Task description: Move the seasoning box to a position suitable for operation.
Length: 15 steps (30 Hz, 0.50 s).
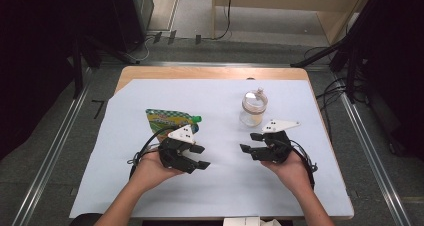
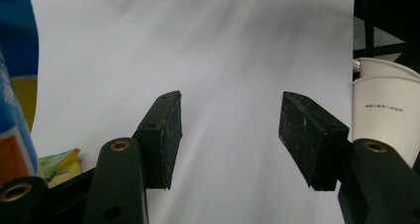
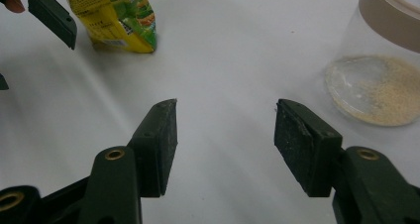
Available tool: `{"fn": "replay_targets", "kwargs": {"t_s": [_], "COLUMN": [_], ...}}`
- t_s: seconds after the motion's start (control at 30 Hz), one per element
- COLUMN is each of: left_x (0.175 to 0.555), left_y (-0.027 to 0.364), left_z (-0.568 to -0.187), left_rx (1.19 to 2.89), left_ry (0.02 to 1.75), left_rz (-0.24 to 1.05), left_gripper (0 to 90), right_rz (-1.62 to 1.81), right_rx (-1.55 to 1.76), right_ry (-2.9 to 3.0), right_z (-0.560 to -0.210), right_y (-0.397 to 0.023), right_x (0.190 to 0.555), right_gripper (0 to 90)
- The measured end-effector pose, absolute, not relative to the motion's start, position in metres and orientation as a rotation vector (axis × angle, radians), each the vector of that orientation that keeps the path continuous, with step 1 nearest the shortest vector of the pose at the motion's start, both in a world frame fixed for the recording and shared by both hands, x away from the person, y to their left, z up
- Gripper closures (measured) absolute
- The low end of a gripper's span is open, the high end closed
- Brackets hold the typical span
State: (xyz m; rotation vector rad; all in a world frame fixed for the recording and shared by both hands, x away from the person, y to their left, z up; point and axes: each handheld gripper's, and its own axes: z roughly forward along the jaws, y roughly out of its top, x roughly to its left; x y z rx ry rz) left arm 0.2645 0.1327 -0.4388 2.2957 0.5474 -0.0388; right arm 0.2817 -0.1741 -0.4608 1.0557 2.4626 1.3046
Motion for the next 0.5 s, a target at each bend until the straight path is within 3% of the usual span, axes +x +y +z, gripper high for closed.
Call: {"fn": "replay_targets", "kwargs": {"t_s": [0.5], "left_x": [0.2648], "left_y": [0.1356], "left_z": [-0.4372], "left_rx": [2.250], "left_ry": [0.516], "left_rz": [-0.093], "left_gripper": [39.2], "right_rz": [1.337], "right_rx": [1.070], "right_ry": [2.459], "right_z": [-0.4615], "right_y": [-0.1799], "right_x": [0.2880], "right_gripper": [46.3]}}
